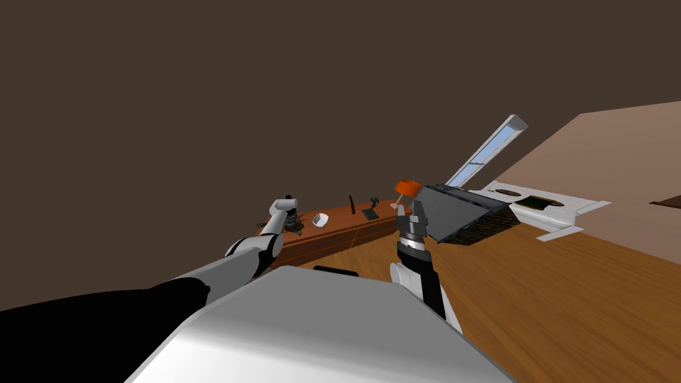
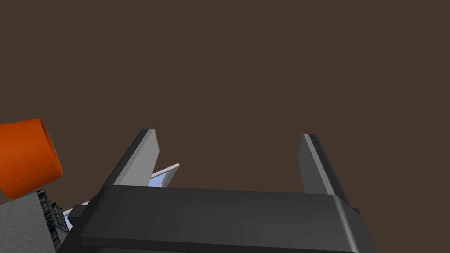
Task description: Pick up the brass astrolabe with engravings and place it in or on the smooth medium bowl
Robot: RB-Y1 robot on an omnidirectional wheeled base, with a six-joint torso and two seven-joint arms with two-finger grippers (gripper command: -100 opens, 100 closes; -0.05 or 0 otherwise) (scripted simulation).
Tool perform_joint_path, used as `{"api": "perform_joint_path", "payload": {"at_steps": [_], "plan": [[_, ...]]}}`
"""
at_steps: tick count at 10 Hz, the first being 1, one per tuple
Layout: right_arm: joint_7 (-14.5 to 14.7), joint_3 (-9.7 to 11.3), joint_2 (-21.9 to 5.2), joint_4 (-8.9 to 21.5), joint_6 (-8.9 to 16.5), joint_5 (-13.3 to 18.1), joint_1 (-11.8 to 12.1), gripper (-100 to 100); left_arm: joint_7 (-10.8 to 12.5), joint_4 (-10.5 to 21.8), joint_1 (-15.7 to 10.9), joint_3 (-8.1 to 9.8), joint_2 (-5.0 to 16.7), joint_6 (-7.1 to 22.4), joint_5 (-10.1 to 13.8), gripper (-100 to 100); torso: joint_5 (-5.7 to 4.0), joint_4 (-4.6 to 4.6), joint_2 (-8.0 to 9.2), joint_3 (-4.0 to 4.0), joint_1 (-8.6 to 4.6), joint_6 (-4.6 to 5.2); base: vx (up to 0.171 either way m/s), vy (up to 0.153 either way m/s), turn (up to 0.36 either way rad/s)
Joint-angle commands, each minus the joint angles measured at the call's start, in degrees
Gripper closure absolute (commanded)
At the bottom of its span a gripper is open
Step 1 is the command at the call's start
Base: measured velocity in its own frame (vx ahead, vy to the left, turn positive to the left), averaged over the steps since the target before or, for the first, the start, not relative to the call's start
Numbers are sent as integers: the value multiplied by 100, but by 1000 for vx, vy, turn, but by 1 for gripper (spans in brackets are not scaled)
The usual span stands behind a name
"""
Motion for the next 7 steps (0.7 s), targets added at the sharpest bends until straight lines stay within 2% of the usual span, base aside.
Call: {"api": "perform_joint_path", "payload": {"at_steps": [1,4,6,7], "plan": [[0,0,0,0,0,0,0,0,-1,118,-187,23,64,-22,-21,100,0,0,0,0,0,0,-18,-101,-9],[0,0,0,0,0,0,0,0,-52,323,-678,74,298,84,-44,100,-3,2,-6,-2,-14,6,-1,-152,-31],[0,0,0,0,0,0,1,0,-117,413,-859,71,498,277,8,100,-10,3,-16,-6,-29,6,74,-172,-43],[0,0,0,0,0,0,1,0,-117,413,-859,71,498,277,8,100,-9,-1,-33,-15,-26,8,92,-100,-10]]}}
